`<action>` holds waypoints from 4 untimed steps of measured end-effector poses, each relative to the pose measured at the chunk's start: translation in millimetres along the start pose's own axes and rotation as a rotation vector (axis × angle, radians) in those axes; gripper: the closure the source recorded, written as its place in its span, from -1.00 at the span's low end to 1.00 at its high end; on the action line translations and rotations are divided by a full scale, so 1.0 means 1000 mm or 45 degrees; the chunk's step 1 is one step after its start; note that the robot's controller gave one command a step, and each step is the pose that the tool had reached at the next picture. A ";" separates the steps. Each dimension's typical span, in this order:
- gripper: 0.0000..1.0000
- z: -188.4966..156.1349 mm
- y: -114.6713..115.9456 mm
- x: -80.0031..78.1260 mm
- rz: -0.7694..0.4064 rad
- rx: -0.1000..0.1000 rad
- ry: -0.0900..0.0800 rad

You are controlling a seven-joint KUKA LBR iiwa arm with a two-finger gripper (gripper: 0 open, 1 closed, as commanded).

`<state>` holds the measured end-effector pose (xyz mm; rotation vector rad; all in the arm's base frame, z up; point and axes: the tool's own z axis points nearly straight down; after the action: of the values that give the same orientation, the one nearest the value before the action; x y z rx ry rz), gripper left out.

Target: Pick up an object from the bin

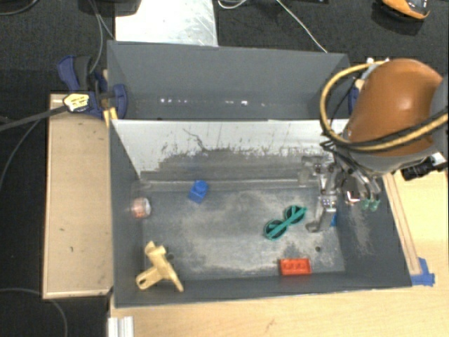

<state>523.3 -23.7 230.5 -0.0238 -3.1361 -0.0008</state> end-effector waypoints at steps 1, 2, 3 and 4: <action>-1.00 -0.004 0.000 -0.002 -0.002 0.001 -0.011; -1.00 0.106 0.001 -0.011 -0.398 0.001 -0.008; -1.00 0.069 -0.004 -0.016 -0.713 0.005 -0.019; -1.00 0.130 -0.008 -0.027 -0.706 0.001 -0.011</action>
Offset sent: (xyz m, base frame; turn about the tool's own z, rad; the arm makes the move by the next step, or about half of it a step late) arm 0.0127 0.0006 -0.1605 -0.4535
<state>549.7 -32.4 100.4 0.8374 -3.0316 -0.0016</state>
